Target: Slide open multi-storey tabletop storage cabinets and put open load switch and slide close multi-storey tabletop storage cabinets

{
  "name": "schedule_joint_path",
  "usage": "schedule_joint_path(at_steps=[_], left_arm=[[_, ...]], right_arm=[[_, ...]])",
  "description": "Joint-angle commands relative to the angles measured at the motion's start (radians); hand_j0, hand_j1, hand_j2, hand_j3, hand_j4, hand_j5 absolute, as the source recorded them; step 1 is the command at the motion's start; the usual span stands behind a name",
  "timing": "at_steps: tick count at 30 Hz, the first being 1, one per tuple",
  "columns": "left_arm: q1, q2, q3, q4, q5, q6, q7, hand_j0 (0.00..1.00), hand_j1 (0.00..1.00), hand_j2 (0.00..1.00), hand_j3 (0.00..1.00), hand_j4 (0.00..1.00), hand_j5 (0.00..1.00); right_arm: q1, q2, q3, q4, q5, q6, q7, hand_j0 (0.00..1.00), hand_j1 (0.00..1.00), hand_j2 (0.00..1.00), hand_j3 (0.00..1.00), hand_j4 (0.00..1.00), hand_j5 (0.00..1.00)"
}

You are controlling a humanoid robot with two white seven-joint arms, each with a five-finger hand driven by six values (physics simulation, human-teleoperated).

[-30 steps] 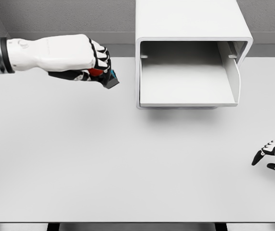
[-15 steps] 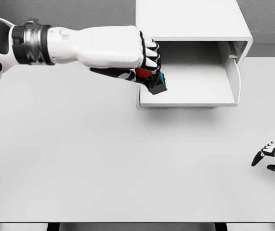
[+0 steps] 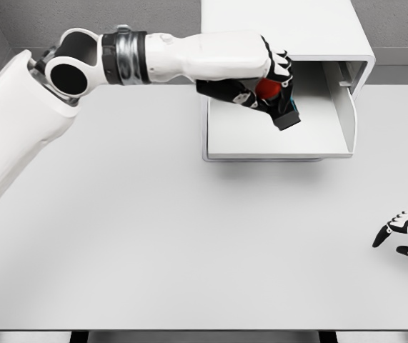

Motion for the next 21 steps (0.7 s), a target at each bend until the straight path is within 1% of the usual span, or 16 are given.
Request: schedule_joint_path(at_steps=[1,2,4,6,7,8,10,11,13,14,16,18,21], left_arm=[[0.0,-0.009,0.002,0.035,0.007,0.004,0.001,0.42,0.42,0.42,0.42,0.42,0.42],[-0.002,-0.009,0.002,0.052,0.005,0.004,0.001,0.43,0.43,0.43,0.43,0.43,0.43],[-0.002,-0.009,0.002,0.055,-0.016,0.004,0.001,0.43,0.43,0.43,0.43,0.43,0.43],[-0.003,-0.011,0.002,0.092,-0.022,0.004,0.001,0.47,0.47,0.47,0.47,0.47,0.47],[-0.003,-0.009,0.002,0.095,-0.022,0.004,0.001,0.48,0.48,0.48,0.48,0.48,0.48],[-0.003,-0.009,0.002,0.099,-0.022,0.004,0.001,0.53,0.53,0.53,0.53,0.53,0.53],[-0.003,-0.009,0.002,0.099,-0.022,0.004,0.001,0.57,0.57,0.57,0.57,0.57,0.57],[-0.003,-0.011,0.002,0.099,-0.022,0.004,0.001,0.69,0.69,0.69,0.69,0.69,0.69],[-0.002,-0.019,0.004,0.101,-0.021,0.004,0.001,0.81,0.81,0.81,0.81,0.81,0.81],[-0.002,-0.019,0.004,0.115,-0.021,0.004,0.001,0.87,0.87,0.87,0.87,0.87,0.87],[-0.002,-0.025,0.004,0.126,-0.021,0.004,0.001,0.95,0.95,0.95,0.95,0.95,0.95],[-0.003,-0.031,0.005,0.124,-0.019,0.004,0.001,0.98,0.98,0.98,0.98,0.98,0.98],[-0.003,-0.043,0.007,0.124,-0.019,0.004,0.001,0.98,0.98,0.98,0.98,0.98,0.98]], right_arm=[[0.0,0.0,0.0,0.0,-0.006,0.003,0.0,0.57,0.57,0.57,0.57,0.57,0.57],[0.0,0.0,0.0,0.0,-0.006,0.003,0.0,0.57,0.57,0.57,0.57,0.57,0.57],[0.002,0.0,0.0,0.0,-0.006,0.003,0.0,0.57,0.57,0.57,0.57,0.57,0.57],[0.002,0.0,0.0,0.0,-0.005,0.003,0.0,0.57,0.57,0.57,0.57,0.57,0.57],[0.002,0.0,0.0,0.0,-0.005,0.003,0.0,0.57,0.57,0.57,0.57,0.57,0.57],[0.002,0.0,0.0,0.0,-0.005,0.003,0.0,0.57,0.57,0.57,0.57,0.57,0.57],[0.002,0.0,0.0,0.0,-0.005,0.003,0.0,0.58,0.58,0.58,0.58,0.58,0.58],[0.002,0.0,0.0,0.0,-0.005,0.003,0.0,0.58,0.58,0.58,0.58,0.58,0.58],[0.002,0.0,0.0,0.0,-0.005,0.003,0.0,0.58,0.58,0.58,0.58,0.58,0.58],[0.002,0.0,0.0,0.0,-0.005,0.003,0.0,0.58,0.58,0.58,0.58,0.58,0.58],[0.002,0.0,0.0,0.0,-0.005,0.003,0.0,0.58,0.58,0.58,0.58,0.58,0.58],[0.002,0.0,0.0,0.0,-0.005,0.003,0.0,0.58,0.58,0.58,0.58,0.58,0.58],[0.003,0.0,0.0,0.0,-0.003,0.003,0.0,0.58,0.58,0.58,0.58,0.58,0.58]])
